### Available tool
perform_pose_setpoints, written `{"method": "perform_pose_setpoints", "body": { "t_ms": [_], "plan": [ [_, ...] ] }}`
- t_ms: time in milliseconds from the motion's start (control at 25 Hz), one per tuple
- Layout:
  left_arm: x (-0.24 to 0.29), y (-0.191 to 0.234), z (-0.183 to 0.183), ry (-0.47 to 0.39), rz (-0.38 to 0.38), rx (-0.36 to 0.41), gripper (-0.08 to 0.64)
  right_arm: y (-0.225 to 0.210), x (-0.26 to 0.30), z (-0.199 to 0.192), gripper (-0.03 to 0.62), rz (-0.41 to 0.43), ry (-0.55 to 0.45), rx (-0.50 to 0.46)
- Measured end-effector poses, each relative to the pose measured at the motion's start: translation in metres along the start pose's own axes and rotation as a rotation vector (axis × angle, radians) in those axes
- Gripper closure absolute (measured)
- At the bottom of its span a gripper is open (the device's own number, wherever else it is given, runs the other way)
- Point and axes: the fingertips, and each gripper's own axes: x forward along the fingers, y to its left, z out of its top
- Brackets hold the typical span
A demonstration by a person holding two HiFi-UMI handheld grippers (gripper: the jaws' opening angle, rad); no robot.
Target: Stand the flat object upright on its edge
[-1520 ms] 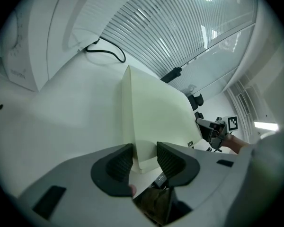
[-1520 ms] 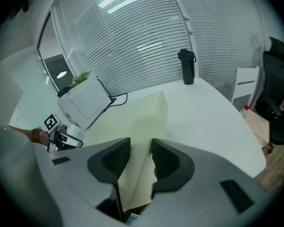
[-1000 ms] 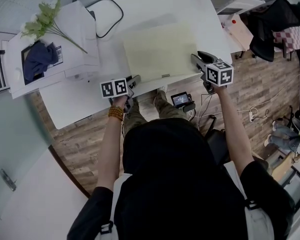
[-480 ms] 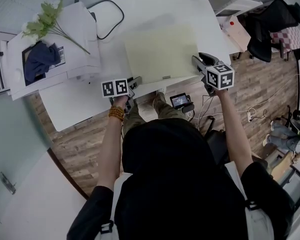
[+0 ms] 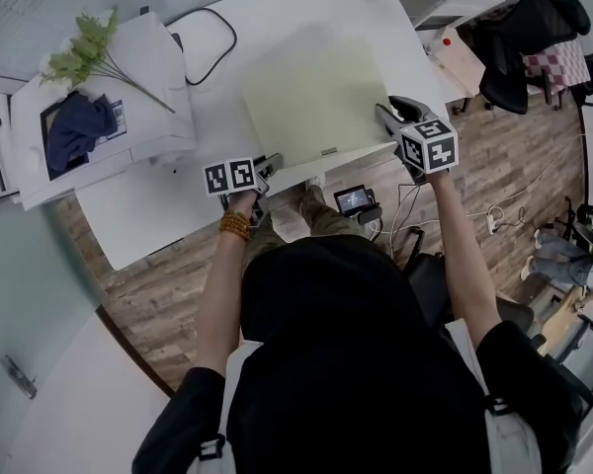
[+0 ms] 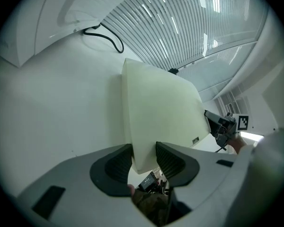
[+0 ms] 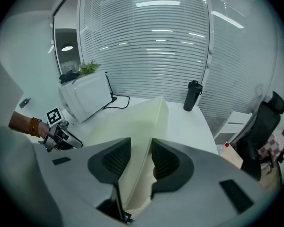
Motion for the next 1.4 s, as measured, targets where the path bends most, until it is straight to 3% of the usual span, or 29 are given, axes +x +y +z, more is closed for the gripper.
{"method": "perform_pose_setpoints", "body": {
  "t_ms": [1400],
  "plan": [
    [-0.003,0.002,0.000,0.062,-0.069,0.036,0.403,0.052,-0.028,0.048,0.462,-0.166,0.056,-0.246]
  ]
}}
